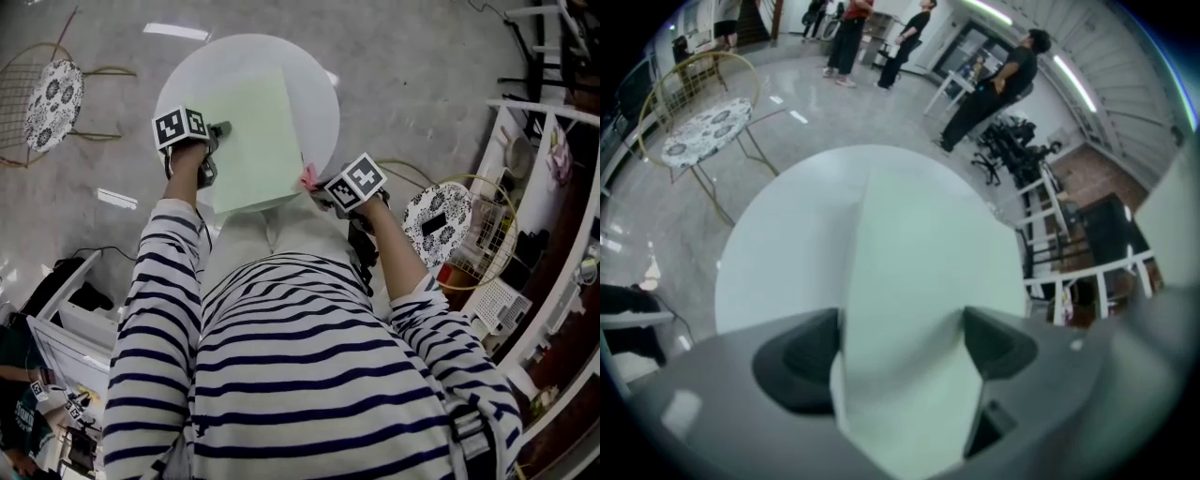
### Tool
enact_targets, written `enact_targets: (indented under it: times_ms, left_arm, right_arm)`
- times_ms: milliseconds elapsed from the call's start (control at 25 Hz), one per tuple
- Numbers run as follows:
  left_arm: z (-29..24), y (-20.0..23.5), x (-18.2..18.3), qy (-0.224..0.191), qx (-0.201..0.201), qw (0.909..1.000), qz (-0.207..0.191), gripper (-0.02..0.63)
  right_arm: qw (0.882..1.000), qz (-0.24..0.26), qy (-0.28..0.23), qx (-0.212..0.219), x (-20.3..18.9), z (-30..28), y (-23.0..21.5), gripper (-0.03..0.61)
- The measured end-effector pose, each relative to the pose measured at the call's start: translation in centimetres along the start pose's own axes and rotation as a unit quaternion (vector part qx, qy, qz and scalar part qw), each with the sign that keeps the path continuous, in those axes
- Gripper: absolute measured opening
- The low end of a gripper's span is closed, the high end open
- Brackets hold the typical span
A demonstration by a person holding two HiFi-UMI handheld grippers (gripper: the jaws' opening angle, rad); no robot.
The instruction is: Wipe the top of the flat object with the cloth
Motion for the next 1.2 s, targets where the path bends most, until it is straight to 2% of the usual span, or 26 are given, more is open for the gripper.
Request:
enact_targets:
  times_ms: [120, 240, 400, 520, 600, 720, 880, 1000, 1200]
  left_arm:
    - [0.4, -0.7, 0.3, 0.004, 0.002, 0.9997, -0.023, 0.42]
    - [1.5, -1.6, 0.3, 0.002, -0.006, 0.9985, -0.054, 0.42]
    - [4.4, -2.6, 0.3, -0.031, -0.035, 0.9946, -0.093, 0.42]
    - [7.2, -3.5, -0.1, -0.078, -0.073, 0.9867, -0.123, 0.42]
    - [8.8, -4.2, -0.9, -0.108, -0.103, 0.978, -0.145, 0.42]
    - [11.1, -5.6, -2.2, -0.161, -0.158, 0.9557, -0.189, 0.42]
    - [14.8, -7.4, -3.7, -0.244, -0.201, 0.9085, -0.274, 0.409]
    - [17.1, -7.9, -4.7, -0.297, -0.214, 0.8733, -0.322, 0.358]
    - [21.2, -7.6, -6.3, -0.362, -0.224, 0.8331, -0.353, 0.227]
  right_arm:
    - [0.999, 0.021, 0.026, 0.038, -0.1, 1.3, 1.7, 0.046]
    - [0.996, 0.049, 0.004, 0.074, 0.7, 3.4, 4.0, 0.046]
    - [0.987, 0.096, -0.108, 0.076, 3.9, 5.7, 6.4, 0.046]
    - [0.971, 0.12, -0.205, 0.03, 6.5, 6.3, 7.1, 0.046]
    - [0.958, 0.132, -0.254, -0.006, 7.5, 6.1, 7.6, 0.046]
    - [0.941, 0.142, -0.304, -0.047, 8.5, 5.6, 8.6, 0.046]
    - [0.918, 0.157, -0.351, -0.091, 9.0, 5.9, 10.8, 0.046]
    - [0.901, 0.185, -0.375, -0.119, 9.5, 6.5, 12.4, 0.046]
    - [0.876, 0.224, -0.405, -0.14, 10.1, 7.4, 15.7, 0.046]
Point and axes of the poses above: the fingertips, and each gripper's own axes: z backward along the fingers, y to its left, x out of its top, the point moved 10 cm from there along z, backward along the fingers, and after that the axes turned 1 degree about z, right-handed, at the moved point
